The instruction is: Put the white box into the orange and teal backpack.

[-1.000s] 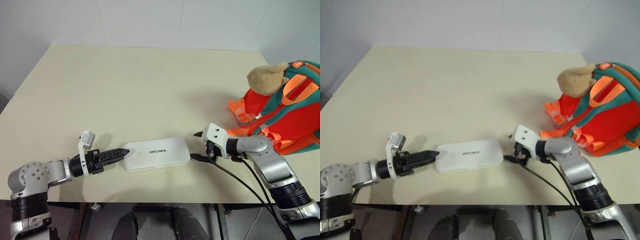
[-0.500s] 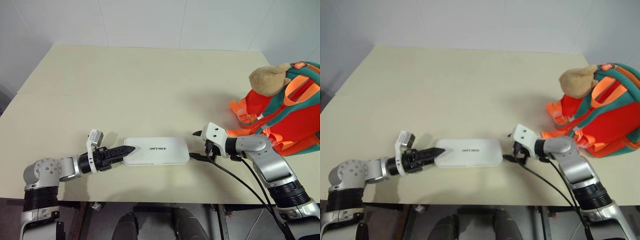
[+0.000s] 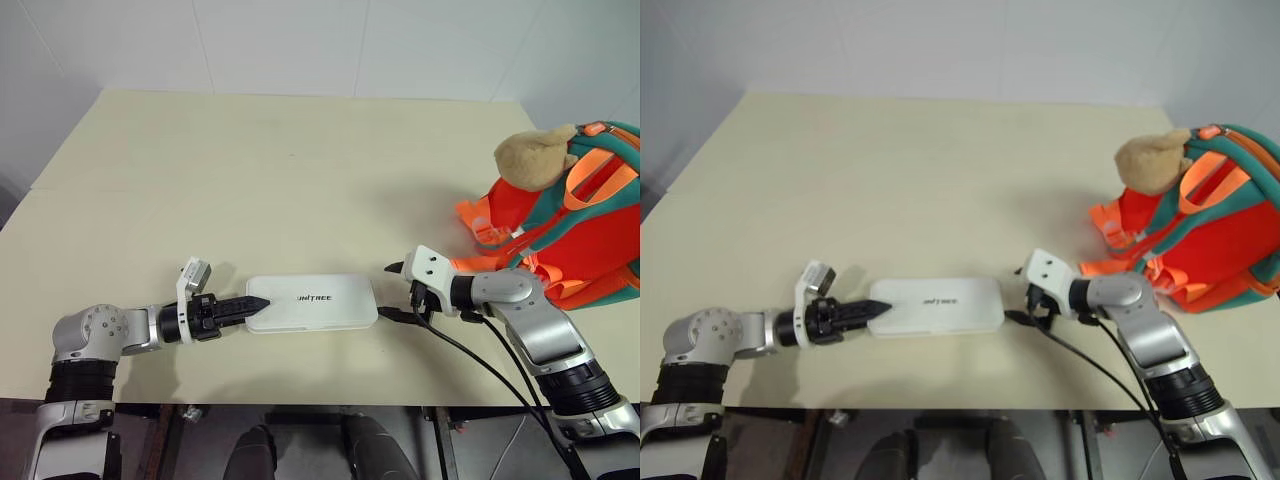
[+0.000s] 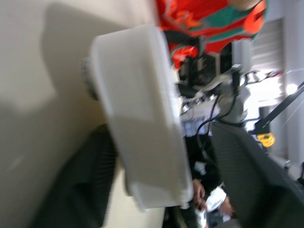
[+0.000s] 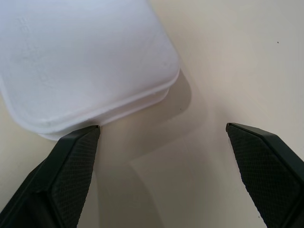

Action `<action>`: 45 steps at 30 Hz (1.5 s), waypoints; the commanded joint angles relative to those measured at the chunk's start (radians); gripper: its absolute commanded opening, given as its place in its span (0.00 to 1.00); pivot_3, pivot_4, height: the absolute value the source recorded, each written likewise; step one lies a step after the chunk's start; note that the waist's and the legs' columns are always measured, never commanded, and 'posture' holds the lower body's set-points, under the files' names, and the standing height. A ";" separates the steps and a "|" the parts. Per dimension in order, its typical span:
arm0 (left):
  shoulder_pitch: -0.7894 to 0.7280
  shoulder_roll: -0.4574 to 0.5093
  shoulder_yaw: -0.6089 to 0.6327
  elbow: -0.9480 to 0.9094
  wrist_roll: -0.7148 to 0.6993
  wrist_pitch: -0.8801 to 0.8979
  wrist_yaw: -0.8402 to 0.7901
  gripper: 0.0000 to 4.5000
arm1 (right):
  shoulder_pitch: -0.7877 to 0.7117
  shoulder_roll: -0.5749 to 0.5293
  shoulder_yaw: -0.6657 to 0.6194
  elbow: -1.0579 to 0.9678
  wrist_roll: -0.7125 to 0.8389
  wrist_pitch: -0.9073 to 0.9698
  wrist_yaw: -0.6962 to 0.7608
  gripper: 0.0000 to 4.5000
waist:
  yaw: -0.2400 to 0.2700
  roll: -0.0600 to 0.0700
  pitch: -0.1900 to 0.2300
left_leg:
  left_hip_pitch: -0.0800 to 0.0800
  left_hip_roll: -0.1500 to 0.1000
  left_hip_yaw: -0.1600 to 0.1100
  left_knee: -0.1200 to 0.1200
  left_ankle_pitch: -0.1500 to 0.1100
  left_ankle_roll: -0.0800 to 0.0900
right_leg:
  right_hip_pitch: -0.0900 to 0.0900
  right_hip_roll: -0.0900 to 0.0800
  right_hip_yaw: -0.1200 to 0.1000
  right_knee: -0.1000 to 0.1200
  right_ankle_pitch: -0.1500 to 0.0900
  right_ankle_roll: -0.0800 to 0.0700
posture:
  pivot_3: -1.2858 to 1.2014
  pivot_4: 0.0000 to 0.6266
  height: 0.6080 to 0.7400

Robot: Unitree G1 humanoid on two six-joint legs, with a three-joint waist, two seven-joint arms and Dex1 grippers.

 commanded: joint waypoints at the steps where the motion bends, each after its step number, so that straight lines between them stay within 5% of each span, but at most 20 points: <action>1: -0.022 0.013 -0.026 0.029 0.023 -0.020 -0.047 0.38 | -0.010 -0.007 -0.011 -0.022 0.008 -0.019 0.008 1.00 | 0.000 0.000 0.000 | 0.000 0.000 0.000 -0.001 0.000 0.000 | 0.000 0.000 0.000 0.000 0.000 0.000 | 0.52 0.24 1.00; 3: -0.034 0.010 -0.029 0.038 0.031 -0.025 -0.056 0.29 | -0.010 -0.006 -0.012 -0.024 0.008 -0.017 0.007 1.00 | 0.001 0.000 0.000 | 0.000 0.000 0.000 -0.001 0.000 0.000 | 0.000 0.000 0.000 0.000 0.000 0.000 | 0.52 0.24 1.00; 10: -0.052 -0.006 -0.010 0.059 0.031 -0.031 -0.068 0.29 | -0.006 -0.005 -0.018 -0.031 0.015 -0.016 0.006 1.00 | 0.001 0.000 0.000 | 0.000 0.000 0.000 -0.001 0.000 0.000 | 0.000 0.000 0.000 0.000 0.000 0.000 | 0.52 0.24 1.00; 21: -0.056 -0.111 0.300 0.050 -0.104 0.062 0.105 0.29 | 0.060 0.055 -0.138 -0.109 0.063 0.001 -0.136 1.00 | 0.001 0.000 0.000 | -0.001 0.000 -0.001 -0.002 0.000 0.000 | -0.001 0.000 0.000 0.000 0.000 0.000 | 0.52 0.24 1.00; 35: -0.103 -0.252 0.460 0.009 -0.201 0.154 0.348 0.29 | 0.481 0.316 -0.569 -0.693 0.346 0.142 -0.520 1.00 | 0.014 0.000 0.000 | -0.001 0.000 -0.002 -0.004 0.000 -0.001 | -0.001 0.000 -0.001 0.000 -0.001 0.001 | 0.52 0.24 1.00; 45: -0.169 -0.240 0.419 0.089 -0.176 0.145 0.333 0.29 | 0.567 0.234 -0.865 -0.611 0.474 0.095 -0.536 1.00 | 0.023 0.000 0.000 | 0.000 0.000 0.000 -0.004 0.000 -0.001 | 0.000 0.000 0.000 -0.005 -0.001 0.000 | 0.52 0.24 1.00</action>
